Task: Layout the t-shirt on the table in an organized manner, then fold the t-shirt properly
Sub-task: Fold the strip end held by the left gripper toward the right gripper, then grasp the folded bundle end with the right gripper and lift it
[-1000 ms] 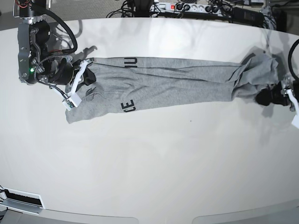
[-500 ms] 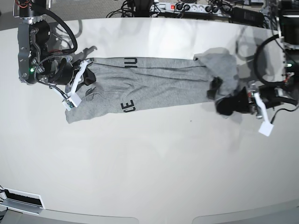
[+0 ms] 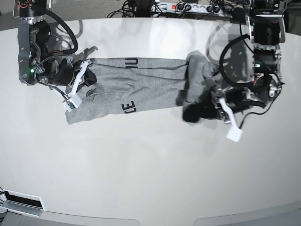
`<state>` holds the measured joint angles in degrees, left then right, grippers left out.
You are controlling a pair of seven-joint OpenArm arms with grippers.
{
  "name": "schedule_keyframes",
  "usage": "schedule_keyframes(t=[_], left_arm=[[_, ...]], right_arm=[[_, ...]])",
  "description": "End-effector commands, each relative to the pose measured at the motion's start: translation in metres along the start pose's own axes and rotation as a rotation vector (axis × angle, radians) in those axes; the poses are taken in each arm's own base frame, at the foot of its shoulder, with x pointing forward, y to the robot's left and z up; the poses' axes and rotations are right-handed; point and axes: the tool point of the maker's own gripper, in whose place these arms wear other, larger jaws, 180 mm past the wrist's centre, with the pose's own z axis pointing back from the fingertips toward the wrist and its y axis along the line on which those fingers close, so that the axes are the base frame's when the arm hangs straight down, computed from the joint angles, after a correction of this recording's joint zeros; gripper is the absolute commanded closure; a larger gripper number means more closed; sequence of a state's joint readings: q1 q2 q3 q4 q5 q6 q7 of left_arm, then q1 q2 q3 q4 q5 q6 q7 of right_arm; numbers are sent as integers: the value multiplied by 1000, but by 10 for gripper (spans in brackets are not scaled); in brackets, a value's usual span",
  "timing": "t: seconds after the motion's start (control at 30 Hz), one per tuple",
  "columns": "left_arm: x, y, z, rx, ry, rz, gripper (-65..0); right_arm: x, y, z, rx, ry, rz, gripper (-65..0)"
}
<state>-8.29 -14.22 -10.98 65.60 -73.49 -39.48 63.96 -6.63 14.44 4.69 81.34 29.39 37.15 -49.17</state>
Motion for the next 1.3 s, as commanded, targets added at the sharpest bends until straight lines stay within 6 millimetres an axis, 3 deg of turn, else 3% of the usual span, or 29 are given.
schedule_keyframes(t=[0.0, 0.1, 0.13, 0.27, 0.33, 0.43, 0.47, 0.57, 0.67, 0.8, 0.87, 0.93, 1.03, 1.17, 1.27], left_arm=[[14, -12, -5, -39, -29, -33, 0], [3, -19, -16, -64, 16, -39, 0], [4, -20, -18, -70, 11, -39, -46], [11, -30, -20, -117, -2, -30, -339], [13, -44, -19, -189, 26, -16, -380], [8, -47, -19, -194, 133, -67, -327], [11, -48, -18, -193, 140, -81, -267], [23, -46, -13, -178, 123, -101, 0], [40, -36, 4, -137, 83, -117, 0], [68, -15, 44, -39, 4, -138, 0], [81, -1, 70, 41, -23, -159, 0], [92, 10, 100, 109, -58, -168, 0], [102, 20, 139, 188, -103, -173, 0], [103, 28, 169, 260, -101, -178, 0], [90, 35, 183, 299, -65, -160, 0]], right_arm=[[12, -4, 5, -5, -32, 18, 0], [11, -4, 5, -5, -27, 18, 0], [11, -4, 5, -5, -24, 18, 0], [15, -5, 5, -6, -30, 24, 0], [21, -6, 6, -5, -39, 37, -83], [34, -9, 7, -11, -59, 46, -226], [40, -8, 9, -5, -65, 48, -243], [68, -2, 20, 34, -125, 46, -242], [99, -5, 44, 22, -197, 68, -242], [120, -30, 84, -84, -300, 66, -243], [114, -49, 95, -137, -312, -6, -256], [98, -60, 97, -160, -305, -70, -351], [66, -69, 84, -155, -273, -167, -480], [38, -78, 61, -121, -237, -275, -486], [20, -82, 47, -93, -226, -336, -486]])
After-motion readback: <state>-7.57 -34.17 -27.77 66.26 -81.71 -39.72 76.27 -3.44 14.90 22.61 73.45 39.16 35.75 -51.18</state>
